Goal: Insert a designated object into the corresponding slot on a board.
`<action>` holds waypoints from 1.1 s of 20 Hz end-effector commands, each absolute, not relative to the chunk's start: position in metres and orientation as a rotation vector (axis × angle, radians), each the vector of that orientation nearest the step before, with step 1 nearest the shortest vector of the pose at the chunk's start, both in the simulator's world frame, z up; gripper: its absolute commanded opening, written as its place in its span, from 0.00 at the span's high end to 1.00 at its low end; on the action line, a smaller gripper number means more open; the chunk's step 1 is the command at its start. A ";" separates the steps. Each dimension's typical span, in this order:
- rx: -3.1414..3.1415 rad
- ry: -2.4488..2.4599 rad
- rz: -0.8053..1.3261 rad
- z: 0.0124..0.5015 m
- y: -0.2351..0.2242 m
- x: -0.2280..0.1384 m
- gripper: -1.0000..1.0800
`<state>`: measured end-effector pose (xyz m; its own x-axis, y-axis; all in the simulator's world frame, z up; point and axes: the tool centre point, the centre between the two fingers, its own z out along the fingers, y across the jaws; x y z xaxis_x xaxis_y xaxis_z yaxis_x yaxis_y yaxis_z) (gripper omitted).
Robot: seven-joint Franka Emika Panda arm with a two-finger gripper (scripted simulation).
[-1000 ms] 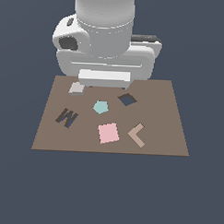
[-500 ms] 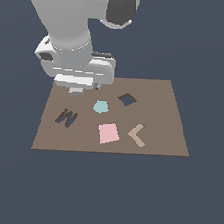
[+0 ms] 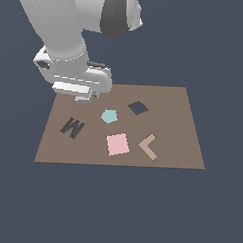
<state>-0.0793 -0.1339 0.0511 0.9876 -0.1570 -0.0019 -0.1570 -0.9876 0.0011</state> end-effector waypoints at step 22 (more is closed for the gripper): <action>3.132 -0.246 0.000 0.030 -0.135 -0.079 1.00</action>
<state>-0.0794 -0.1346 0.0304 0.9877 -0.1565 -0.0002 -0.1565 -0.9877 0.0001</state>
